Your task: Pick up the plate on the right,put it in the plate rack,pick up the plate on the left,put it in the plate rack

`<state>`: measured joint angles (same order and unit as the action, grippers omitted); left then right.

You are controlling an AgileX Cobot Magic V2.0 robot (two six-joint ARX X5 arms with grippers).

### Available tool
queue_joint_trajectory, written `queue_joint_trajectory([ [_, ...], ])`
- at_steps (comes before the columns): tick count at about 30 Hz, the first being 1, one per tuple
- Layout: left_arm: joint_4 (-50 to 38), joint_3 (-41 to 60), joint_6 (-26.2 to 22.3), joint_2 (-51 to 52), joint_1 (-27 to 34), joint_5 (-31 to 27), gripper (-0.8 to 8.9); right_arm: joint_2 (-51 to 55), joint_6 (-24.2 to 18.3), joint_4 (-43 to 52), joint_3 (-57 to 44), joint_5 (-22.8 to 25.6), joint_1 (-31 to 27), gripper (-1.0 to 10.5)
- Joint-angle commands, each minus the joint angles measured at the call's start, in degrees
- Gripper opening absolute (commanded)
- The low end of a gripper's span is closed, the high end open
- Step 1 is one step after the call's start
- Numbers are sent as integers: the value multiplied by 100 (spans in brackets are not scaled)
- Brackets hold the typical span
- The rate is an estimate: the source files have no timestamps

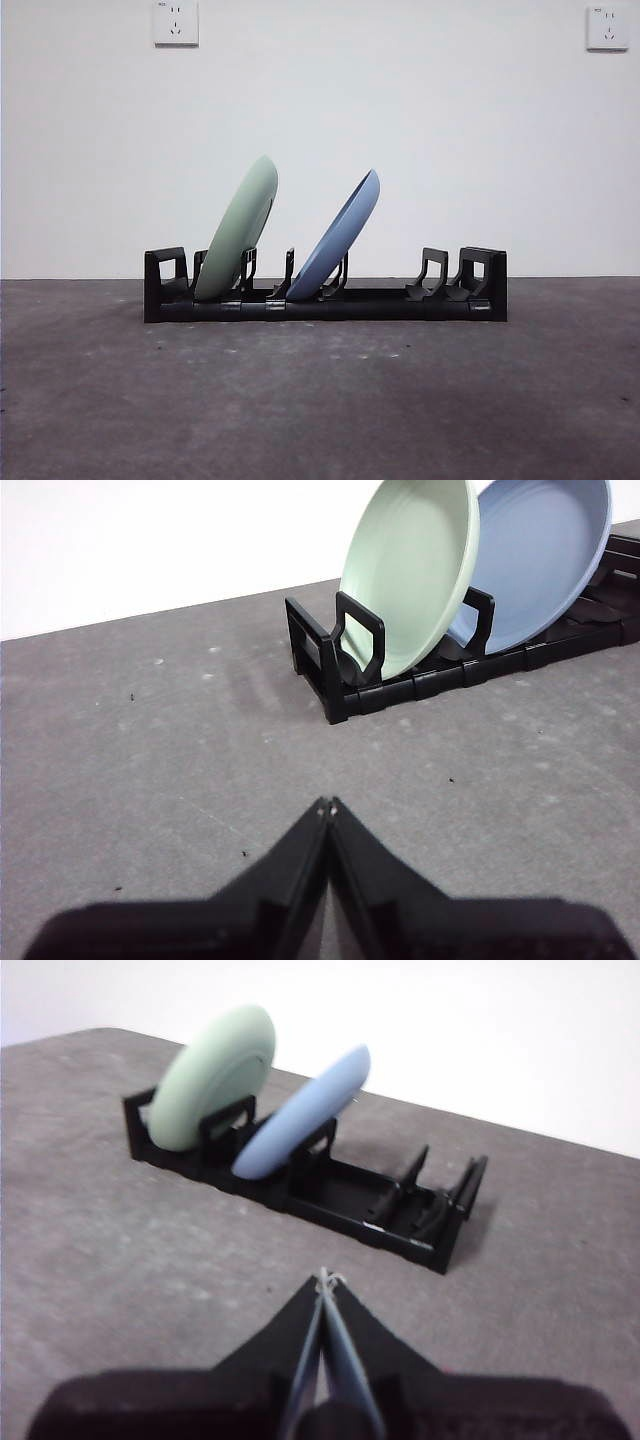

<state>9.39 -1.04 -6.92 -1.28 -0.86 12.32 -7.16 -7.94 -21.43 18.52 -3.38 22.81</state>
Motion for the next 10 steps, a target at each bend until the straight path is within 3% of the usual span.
queue_joint_trajectory([
  [1,-33,50,39,2,17,-11,-3,297,31,201,-481,94,-13,2],
  [10,-33,50,39,-2,17,-15,-3,671,354,850,-1639,90,-72,2],
])
